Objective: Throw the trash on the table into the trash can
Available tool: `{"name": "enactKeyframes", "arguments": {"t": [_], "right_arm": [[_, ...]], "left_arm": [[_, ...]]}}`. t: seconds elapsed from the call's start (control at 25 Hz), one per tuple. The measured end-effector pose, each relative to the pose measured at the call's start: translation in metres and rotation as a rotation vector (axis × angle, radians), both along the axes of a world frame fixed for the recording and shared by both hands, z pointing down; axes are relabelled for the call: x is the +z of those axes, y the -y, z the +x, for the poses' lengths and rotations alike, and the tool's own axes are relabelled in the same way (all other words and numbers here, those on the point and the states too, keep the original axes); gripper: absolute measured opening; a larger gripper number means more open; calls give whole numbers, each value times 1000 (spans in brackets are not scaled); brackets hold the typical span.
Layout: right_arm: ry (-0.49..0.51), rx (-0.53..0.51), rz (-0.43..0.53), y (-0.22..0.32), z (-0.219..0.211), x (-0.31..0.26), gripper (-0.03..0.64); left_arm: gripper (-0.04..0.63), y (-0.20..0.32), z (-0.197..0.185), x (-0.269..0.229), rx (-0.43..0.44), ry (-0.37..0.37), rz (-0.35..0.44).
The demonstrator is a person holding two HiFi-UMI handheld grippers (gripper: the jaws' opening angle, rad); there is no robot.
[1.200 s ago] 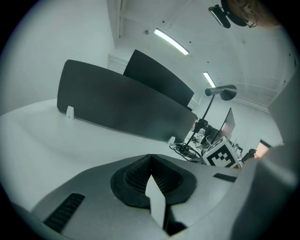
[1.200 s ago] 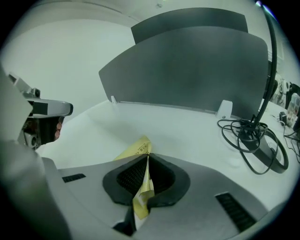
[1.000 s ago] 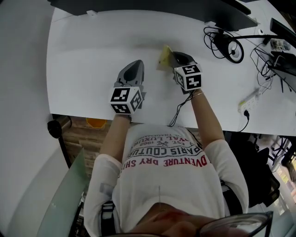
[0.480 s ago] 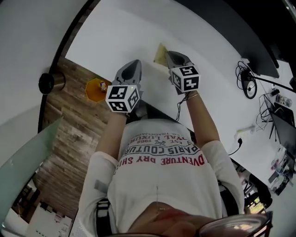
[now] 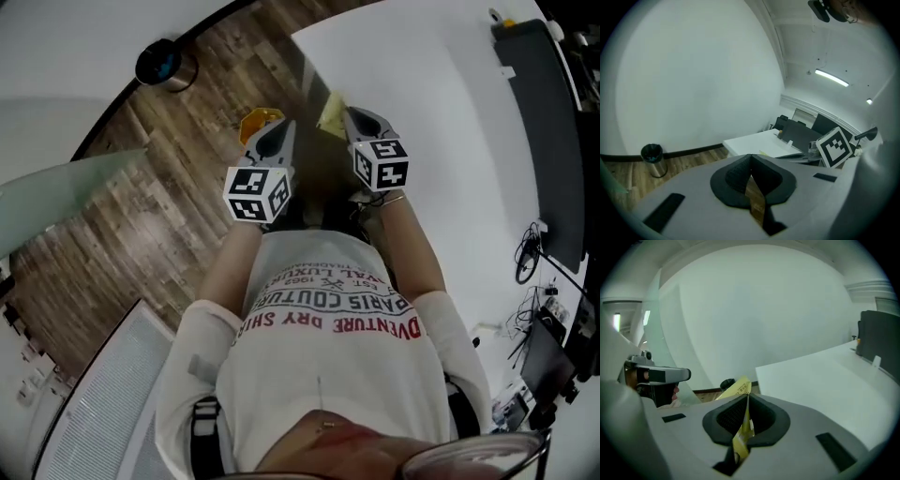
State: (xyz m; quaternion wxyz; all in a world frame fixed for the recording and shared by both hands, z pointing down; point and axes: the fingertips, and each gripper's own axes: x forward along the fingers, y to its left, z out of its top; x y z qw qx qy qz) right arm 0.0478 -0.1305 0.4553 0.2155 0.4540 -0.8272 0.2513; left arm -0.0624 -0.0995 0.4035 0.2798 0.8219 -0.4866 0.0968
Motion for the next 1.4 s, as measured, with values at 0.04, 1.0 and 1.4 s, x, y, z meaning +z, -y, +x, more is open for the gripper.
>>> {"name": "enactKeyframes", "arguments": {"t": [0.04, 1.0, 1.4], "right_arm": [[0, -32, -7, 4, -27, 5, 32], [-228, -471, -354, -2, -263, 438, 32], [-272, -482, -428, -33, -252, 578, 42]], "left_arm": [[23, 1, -25, 4, -26, 4, -6], [23, -42, -265, 350, -479, -19, -288], [23, -73, -271, 450, -526, -11, -345]]}}
